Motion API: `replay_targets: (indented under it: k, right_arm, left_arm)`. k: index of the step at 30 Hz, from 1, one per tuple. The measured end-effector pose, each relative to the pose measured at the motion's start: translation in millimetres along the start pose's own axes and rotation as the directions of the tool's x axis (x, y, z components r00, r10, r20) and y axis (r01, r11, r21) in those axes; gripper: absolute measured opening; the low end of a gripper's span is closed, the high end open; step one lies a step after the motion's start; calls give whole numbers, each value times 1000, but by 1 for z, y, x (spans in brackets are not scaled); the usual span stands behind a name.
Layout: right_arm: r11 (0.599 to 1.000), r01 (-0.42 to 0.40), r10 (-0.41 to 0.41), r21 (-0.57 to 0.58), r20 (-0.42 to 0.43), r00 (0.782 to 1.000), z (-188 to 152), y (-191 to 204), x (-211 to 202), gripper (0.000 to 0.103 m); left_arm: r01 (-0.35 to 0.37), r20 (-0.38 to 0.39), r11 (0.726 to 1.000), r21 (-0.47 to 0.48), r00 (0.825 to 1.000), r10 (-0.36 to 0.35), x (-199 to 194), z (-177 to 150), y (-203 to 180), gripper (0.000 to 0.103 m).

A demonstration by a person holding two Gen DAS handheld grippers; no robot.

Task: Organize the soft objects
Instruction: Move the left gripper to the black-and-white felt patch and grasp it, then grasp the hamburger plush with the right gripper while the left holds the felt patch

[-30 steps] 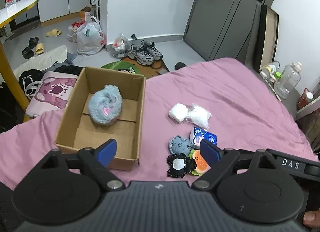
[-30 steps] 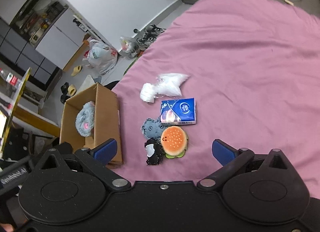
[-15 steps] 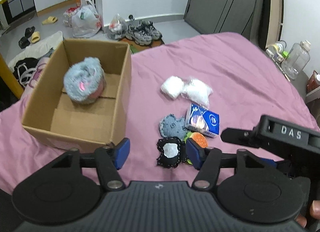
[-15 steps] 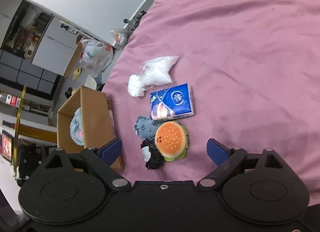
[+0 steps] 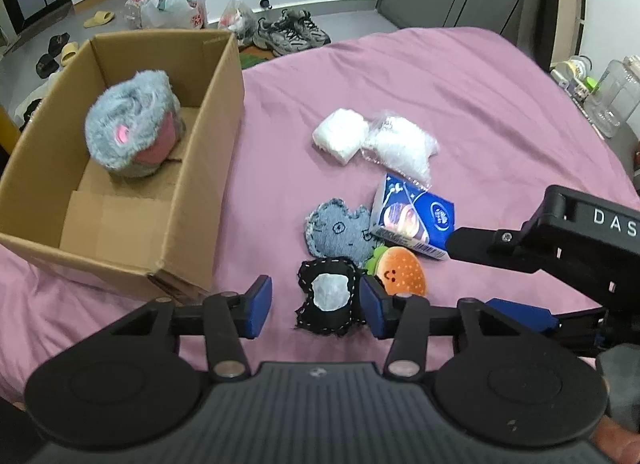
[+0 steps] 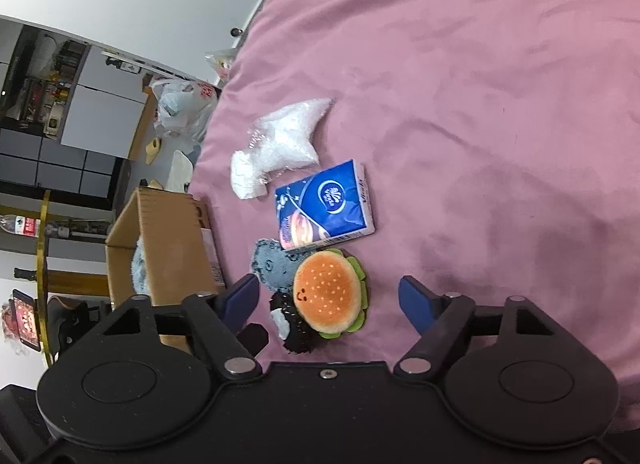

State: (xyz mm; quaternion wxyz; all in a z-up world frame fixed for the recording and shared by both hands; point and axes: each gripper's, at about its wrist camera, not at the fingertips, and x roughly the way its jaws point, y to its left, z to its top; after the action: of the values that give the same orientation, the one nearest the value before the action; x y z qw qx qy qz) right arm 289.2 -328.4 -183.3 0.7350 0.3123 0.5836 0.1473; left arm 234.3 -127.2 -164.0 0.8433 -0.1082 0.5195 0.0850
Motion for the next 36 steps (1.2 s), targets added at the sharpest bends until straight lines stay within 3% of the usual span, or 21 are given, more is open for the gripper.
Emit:
replay_targets:
  k: [22, 25, 27, 34, 36]
  right_arm:
    - [999, 32, -34, -33, -57, 998, 6, 1, 21, 74]
    - [997, 52, -56, -61, -74, 996, 6, 5, 30, 74]
    - [996, 53, -58, -69, -72, 996, 7, 7, 32, 74]
    - [993, 53, -62, -102, -92, 994, 5, 15, 39, 73]
    - [989, 63, -77, -130, -99, 992, 2, 20, 42, 65]
  left_arm:
    - [-6, -49, 1000, -7, 999, 6, 50, -6, -11, 47]
    - [1, -51, 1000, -18, 999, -1, 49, -7, -10, 38]
    - [-10, -51, 1000, -15, 999, 9, 46, -5, -8, 20]
    - [35, -46, 996, -83, 998, -39, 30, -1, 10, 17]
    - [50, -34, 995, -91, 998, -54, 23, -2, 15, 16]
